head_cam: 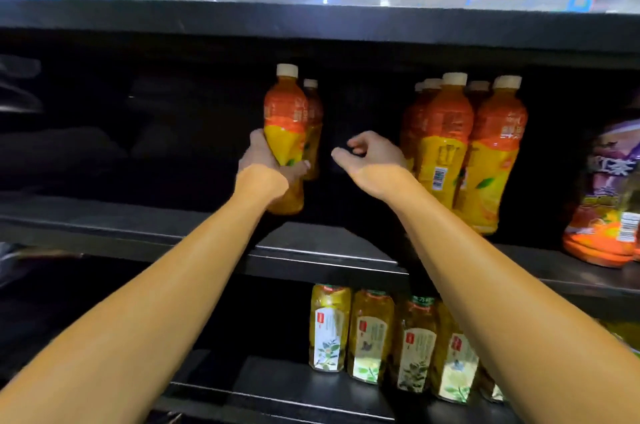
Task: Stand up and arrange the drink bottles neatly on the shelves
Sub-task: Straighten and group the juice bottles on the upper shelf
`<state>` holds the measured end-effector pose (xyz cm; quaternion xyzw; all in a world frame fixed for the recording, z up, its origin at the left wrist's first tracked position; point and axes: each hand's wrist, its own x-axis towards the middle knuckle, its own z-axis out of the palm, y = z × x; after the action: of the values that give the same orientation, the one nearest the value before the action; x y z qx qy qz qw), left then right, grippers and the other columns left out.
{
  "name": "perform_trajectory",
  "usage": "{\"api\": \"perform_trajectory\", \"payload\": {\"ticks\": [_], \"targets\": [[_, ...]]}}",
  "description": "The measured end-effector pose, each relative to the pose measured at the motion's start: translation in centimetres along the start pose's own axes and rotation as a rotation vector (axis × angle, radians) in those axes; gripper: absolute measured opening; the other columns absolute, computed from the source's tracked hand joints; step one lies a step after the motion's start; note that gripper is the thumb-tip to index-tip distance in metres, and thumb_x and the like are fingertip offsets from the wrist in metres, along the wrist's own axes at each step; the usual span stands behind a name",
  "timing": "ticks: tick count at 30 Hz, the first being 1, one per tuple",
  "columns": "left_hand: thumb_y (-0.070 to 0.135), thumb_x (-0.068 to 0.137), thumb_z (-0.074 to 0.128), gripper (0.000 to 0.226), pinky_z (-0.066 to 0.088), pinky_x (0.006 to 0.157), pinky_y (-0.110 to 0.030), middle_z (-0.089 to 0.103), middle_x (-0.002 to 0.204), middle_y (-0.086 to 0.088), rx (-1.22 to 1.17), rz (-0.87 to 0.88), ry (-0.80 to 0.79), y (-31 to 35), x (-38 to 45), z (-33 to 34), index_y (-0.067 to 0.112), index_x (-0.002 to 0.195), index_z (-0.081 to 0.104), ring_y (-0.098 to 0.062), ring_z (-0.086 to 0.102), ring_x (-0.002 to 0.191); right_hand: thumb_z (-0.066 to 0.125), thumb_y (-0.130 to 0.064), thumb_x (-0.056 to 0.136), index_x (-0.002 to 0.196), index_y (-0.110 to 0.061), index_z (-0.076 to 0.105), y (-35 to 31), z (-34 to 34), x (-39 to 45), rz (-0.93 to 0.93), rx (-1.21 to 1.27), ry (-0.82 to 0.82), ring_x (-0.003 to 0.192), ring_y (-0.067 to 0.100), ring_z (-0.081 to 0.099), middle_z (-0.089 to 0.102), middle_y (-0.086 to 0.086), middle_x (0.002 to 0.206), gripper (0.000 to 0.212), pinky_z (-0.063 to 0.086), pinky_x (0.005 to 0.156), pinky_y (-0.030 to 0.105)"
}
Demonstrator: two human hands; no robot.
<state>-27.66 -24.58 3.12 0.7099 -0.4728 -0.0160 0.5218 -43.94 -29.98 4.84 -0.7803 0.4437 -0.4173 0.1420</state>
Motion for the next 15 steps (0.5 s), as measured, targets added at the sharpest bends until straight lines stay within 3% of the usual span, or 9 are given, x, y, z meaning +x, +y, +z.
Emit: {"api": "perform_trajectory", "payload": {"ticks": [3, 7, 12, 15], "targets": [[0.039, 0.078, 0.079, 0.072, 0.044, 0.083, -0.032, 0.056, 0.122, -0.008, 0.002, 0.014, -0.08, -1.0, 1.8, -0.9, 0.013, 0.133, 0.04, -0.029, 0.056, 0.111, 0.059, -0.05, 0.091, 0.133, -0.012, 0.055, -0.5, 1.8, 2.5, 0.081, 0.004, -0.063, 0.119, 0.025, 0.056, 0.058, 0.006, 0.132, 0.056, 0.042, 0.089, 0.028], [0.038, 0.078, 0.08, 0.069, 0.049, 0.091, -0.039, 0.058, 0.122, -0.009, 0.017, -0.01, -0.116, -3.2, 4.1, -3.1, 0.013, 0.131, 0.044, -0.028, 0.057, 0.11, 0.055, -0.046, 0.095, 0.128, -0.008, 0.06, -1.4, 4.3, 5.8, 0.169, 0.022, -0.135, 0.123, 0.028, 0.053, 0.057, 0.012, 0.134, 0.05, 0.041, 0.094, 0.028], [0.035, 0.08, 0.079, 0.068, 0.045, 0.094, -0.038, 0.056, 0.121, -0.006, -0.049, -0.052, -0.065, -5.1, 5.8, -3.7, 0.012, 0.132, 0.042, -0.027, 0.055, 0.114, 0.061, -0.052, 0.09, 0.15, -0.013, 0.035, -2.2, 9.2, 10.1, 0.213, 0.077, -0.18, 0.132, 0.03, 0.046, 0.045, 0.012, 0.148, 0.076, 0.038, 0.106, 0.032], [0.032, 0.08, 0.08, 0.07, 0.047, 0.096, -0.038, 0.054, 0.113, -0.002, -0.126, -0.059, -0.028, -6.0, 6.6, -3.5, 0.014, 0.134, 0.04, -0.025, 0.057, 0.111, 0.061, -0.03, 0.095, 0.146, -0.003, 0.04, -1.4, 10.5, 11.7, 0.314, 0.122, -0.241, 0.133, 0.033, 0.045, 0.045, 0.017, 0.147, 0.061, 0.039, 0.105, 0.036]]}}
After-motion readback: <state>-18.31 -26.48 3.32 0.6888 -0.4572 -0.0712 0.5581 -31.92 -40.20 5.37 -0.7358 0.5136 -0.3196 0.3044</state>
